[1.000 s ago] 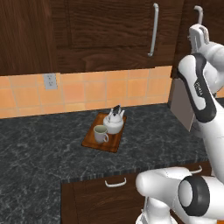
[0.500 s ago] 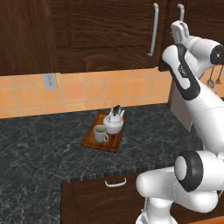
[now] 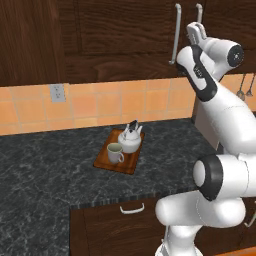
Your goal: Pick the kettle from the counter and place it on the tray. Then pick the mug from the cabinet and place it on the tray. Then close the cabinet doors.
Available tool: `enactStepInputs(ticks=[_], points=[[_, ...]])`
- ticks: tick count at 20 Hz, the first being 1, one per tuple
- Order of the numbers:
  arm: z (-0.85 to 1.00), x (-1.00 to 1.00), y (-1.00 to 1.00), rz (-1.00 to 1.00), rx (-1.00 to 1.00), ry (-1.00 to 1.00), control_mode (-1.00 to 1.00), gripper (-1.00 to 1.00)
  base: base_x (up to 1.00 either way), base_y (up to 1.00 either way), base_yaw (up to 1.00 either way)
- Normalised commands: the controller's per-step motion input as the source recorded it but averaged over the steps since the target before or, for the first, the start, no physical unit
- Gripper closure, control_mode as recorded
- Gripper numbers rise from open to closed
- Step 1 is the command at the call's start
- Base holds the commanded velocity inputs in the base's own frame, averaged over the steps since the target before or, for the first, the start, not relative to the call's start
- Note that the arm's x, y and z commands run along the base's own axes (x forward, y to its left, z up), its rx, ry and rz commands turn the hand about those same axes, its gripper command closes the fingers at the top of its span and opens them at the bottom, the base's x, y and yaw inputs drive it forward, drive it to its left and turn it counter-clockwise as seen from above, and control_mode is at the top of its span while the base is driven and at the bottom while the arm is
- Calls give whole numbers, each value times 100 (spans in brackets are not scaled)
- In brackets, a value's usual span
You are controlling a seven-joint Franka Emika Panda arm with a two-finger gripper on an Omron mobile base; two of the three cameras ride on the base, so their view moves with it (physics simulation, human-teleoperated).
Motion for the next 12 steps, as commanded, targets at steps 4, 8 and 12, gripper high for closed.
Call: enactStepInputs(ticks=[4, 8, 12], points=[[-27, 43, -6, 0, -7, 5, -100, -100, 0, 0, 0], [-26, 37, -1, 0, -6, 2, -100, -100, 0, 0, 0], [-13, 21, 0, 0, 0, 0, -100, -100, 0, 0, 0]])
